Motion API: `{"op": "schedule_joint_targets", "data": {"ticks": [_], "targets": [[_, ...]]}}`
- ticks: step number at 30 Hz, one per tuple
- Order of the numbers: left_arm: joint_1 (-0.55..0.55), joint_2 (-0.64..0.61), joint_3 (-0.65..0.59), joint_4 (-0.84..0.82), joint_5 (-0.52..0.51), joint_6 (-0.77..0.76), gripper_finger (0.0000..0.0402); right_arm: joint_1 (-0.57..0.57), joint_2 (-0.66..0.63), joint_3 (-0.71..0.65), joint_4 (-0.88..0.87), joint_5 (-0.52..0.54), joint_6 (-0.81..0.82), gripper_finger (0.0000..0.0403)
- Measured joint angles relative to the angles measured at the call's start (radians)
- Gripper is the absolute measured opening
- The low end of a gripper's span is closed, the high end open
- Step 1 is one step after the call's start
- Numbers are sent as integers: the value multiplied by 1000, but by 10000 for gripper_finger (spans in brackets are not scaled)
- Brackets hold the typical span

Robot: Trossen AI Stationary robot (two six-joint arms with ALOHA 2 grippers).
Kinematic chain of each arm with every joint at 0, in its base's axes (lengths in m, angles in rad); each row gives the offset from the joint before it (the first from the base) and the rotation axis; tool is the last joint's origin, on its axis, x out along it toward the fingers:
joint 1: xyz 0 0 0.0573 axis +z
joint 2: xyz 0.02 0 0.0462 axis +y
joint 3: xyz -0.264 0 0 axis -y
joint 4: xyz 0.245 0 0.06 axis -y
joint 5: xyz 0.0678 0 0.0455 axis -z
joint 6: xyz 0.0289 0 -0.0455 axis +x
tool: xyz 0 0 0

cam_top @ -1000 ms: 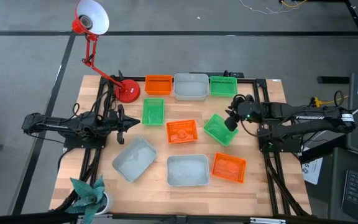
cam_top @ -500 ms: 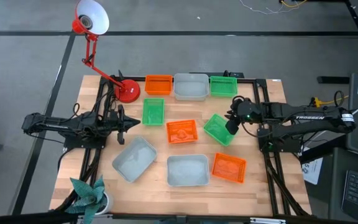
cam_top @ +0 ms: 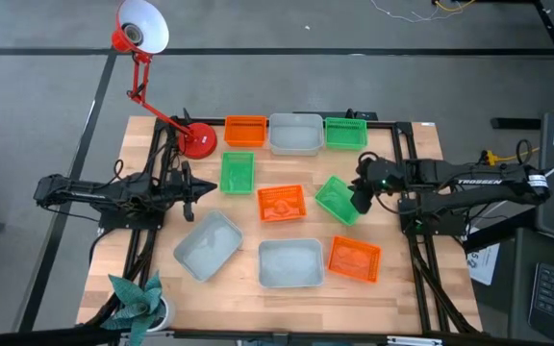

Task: Stack baskets by color
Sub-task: Stack the bottom green bin on the top green bin

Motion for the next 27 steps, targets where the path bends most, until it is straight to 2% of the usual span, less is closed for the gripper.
{"op": "schedule_joint_targets", "data": {"ticks": [19,23,27], "targets": [[0,0,0,-38,2,0,0,13,0,0,9,-2,-2,105],[0,0,0,-38,2,0,0,13,1,0,0,-5,-127,105],[0,0,0,-38,2,0,0,12,1,0,27,4,-148,105]]}}
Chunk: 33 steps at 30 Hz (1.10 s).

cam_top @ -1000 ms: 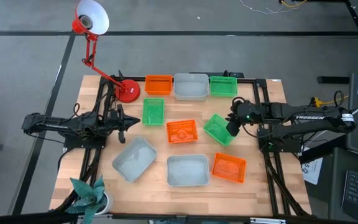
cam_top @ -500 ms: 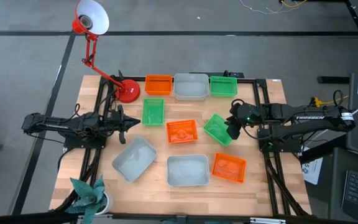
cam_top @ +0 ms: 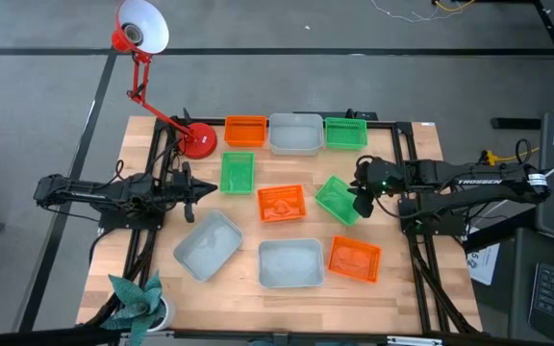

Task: Stack baskets by color
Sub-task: Stack the bottom green bin on the top green bin

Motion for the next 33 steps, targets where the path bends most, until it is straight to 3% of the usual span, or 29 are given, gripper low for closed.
{"op": "schedule_joint_targets", "data": {"ticks": [10,15,33], "targets": [[0,0,0,0,0,0,0,-36,80,-65,17,25,70,159],[0,0,0,0,0,0,0,-57,144,-95,27,115,72,189],[0,0,0,-4,0,0,0,-120,334,-95,120,116,47,194]]}}
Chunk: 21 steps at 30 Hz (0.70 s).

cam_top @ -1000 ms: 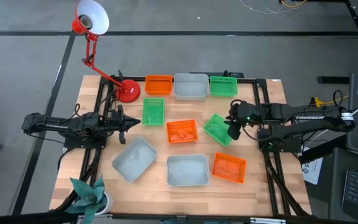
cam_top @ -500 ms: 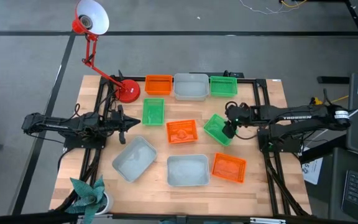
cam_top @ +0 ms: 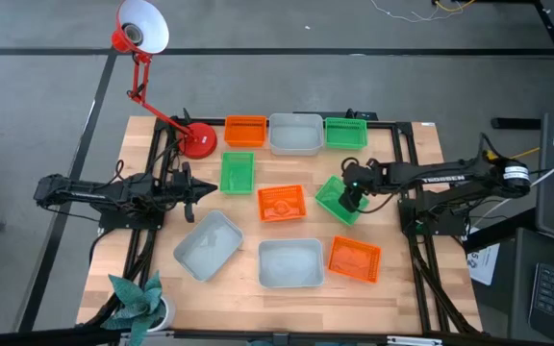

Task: Stack baskets by color
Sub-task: Stack the bottom green bin on the top green bin

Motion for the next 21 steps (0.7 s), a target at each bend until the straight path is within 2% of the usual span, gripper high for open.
{"op": "schedule_joint_targets", "data": {"ticks": [5,7,11,14,16,21], "targets": [[0,0,0,-28,0,0,0,-8,47,0,37,-71,-1,164],[0,0,0,-39,0,-1,0,-8,63,0,30,-73,-2,131],[0,0,0,-40,0,-1,0,-8,72,16,28,-92,-43,24],[0,0,0,-36,0,-1,0,-8,57,96,-19,-105,-140,8],[0,0,0,-37,0,-1,0,-7,55,188,-103,-65,-226,4],[0,0,0,-38,0,-1,0,-28,51,497,-359,181,-400,3]]}}
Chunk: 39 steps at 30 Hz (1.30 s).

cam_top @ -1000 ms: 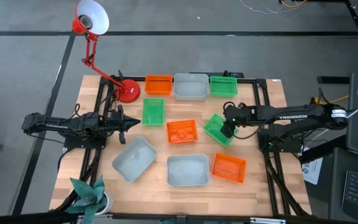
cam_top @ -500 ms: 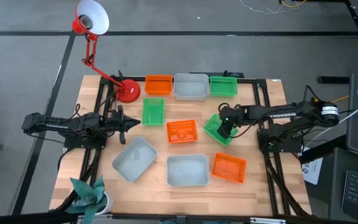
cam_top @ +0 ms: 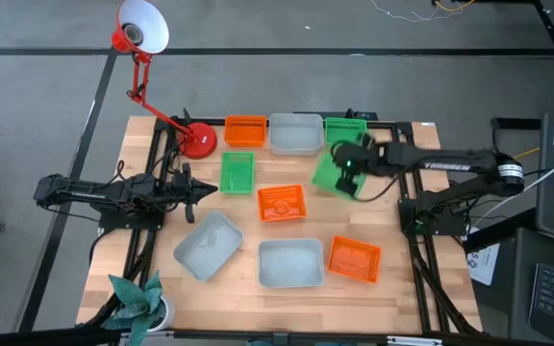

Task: Stack baskets by color
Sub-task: Stack the bottom green bin on the top green bin

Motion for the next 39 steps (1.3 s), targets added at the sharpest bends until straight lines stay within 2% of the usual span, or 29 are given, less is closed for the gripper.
{"op": "schedule_joint_targets", "data": {"ticks": [4,10,16,22,26,34,39], "targets": [[0,0,0,0,0,0,0,-56,-1,238,-39,117,-205,2],[0,0,0,0,0,0,0,-251,45,499,-37,81,-423,1],[0,0,0,0,-3,1,0,-454,193,642,-60,-72,-568,1],[0,0,0,-1,-3,1,0,-622,393,677,-139,-202,-684,0],[0,0,0,-1,-3,1,0,-724,483,677,-157,-396,-770,0],[0,0,0,-2,-3,1,0,-886,542,678,-235,-654,-910,0],[0,0,0,-2,-3,1,0,-953,578,678,-260,-798,-916,0]]}}
